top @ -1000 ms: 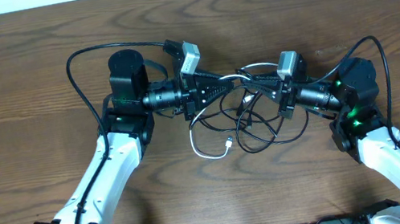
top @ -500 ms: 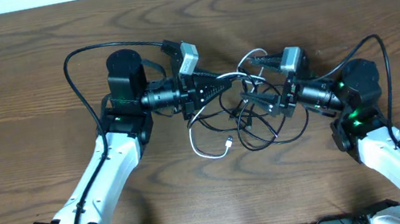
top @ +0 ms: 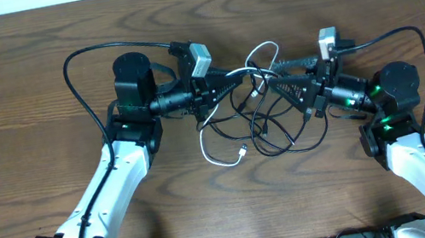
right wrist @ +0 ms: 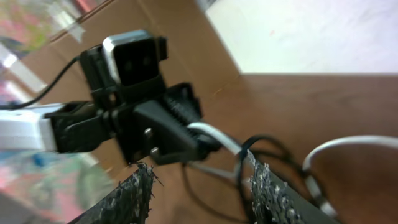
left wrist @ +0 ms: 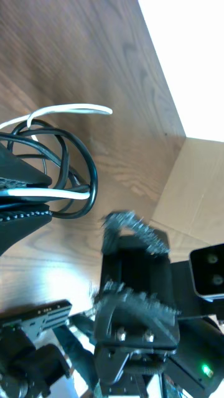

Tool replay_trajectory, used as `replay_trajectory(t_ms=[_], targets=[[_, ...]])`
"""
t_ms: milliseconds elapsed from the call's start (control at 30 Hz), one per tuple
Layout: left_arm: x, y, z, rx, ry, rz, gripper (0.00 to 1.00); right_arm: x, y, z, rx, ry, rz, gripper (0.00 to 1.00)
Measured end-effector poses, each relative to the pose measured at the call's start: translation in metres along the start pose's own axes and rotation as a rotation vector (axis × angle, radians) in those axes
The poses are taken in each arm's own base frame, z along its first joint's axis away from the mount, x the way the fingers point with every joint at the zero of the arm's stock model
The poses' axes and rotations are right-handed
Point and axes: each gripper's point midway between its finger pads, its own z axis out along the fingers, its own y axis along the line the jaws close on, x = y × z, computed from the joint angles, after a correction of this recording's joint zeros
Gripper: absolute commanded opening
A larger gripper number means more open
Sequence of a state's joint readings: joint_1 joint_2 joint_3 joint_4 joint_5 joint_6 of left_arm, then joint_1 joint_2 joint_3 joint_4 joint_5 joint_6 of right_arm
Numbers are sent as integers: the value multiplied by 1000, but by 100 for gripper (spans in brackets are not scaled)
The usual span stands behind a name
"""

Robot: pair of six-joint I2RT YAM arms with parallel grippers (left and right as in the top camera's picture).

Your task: Untangle cables

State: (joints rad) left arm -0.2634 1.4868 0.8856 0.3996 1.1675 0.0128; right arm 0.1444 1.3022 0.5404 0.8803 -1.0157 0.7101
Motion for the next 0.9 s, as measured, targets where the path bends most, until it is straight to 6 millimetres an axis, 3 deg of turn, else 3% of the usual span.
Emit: replay_trajectory(t_ms=[300,467,900], targets=[[-1,3,0,-19,-5,26,8,17,3,-1,-32,78,139,52],[-12,-10,0,51,-36,103,7,26,-5,-1,-2,103,193,53],[-11,-33,5,165,-28,124,8,23,-5,2,8,83,156,54]])
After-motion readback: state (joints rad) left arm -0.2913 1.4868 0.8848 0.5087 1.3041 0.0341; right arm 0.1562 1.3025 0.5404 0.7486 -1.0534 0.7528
